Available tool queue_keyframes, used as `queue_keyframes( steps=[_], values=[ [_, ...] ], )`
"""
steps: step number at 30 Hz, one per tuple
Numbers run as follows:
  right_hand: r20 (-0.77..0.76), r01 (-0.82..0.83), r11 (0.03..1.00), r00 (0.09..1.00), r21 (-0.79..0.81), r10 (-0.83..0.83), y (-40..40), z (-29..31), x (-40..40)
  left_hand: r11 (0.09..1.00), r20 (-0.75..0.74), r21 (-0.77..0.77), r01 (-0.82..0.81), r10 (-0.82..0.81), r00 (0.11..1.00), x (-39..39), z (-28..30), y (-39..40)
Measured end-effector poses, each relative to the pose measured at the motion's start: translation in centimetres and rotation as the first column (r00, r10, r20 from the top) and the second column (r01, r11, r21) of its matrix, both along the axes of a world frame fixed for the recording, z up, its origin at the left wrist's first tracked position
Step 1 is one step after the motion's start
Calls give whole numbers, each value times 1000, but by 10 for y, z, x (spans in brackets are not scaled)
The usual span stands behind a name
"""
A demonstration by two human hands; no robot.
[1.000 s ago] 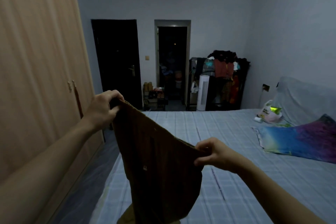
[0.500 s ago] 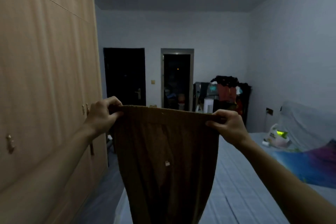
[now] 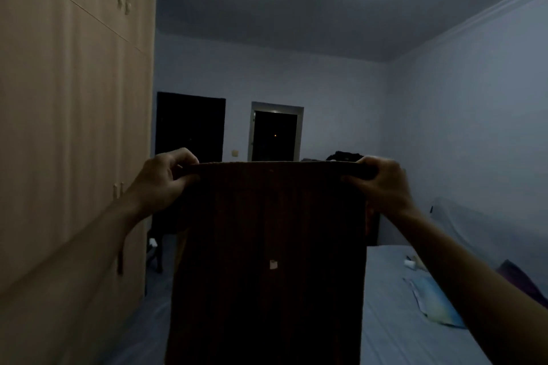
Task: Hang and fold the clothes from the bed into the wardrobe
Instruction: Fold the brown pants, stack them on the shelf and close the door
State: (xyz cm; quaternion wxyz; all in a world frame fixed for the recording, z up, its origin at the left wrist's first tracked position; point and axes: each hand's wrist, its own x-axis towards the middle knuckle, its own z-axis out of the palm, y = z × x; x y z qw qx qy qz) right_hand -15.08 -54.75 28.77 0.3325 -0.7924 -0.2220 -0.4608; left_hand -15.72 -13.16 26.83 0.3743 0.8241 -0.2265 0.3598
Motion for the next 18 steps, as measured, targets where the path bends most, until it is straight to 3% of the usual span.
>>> queue_keyframes(
  steps=[4, 8, 12, 18],
  values=[
    [-43, -35, 998, 999, -53, 33, -20, -16, -2, 988, -134, 62, 139, -130, 982, -26, -12, 1],
    [-263, -259, 965, 934, -30, 243, -40, -38, -10, 982, -225, 27, 185, -174, 959, -49, -21, -7],
    [-400, -441, 896, 811, 63, 427, -57, -60, -18, 974, -312, -92, 209, -228, 922, -65, -35, -19],
    [-435, -455, 826, 703, 334, 563, -69, -92, -19, 945, -376, -275, 179, -277, 884, -75, -61, -44]
  ],
)
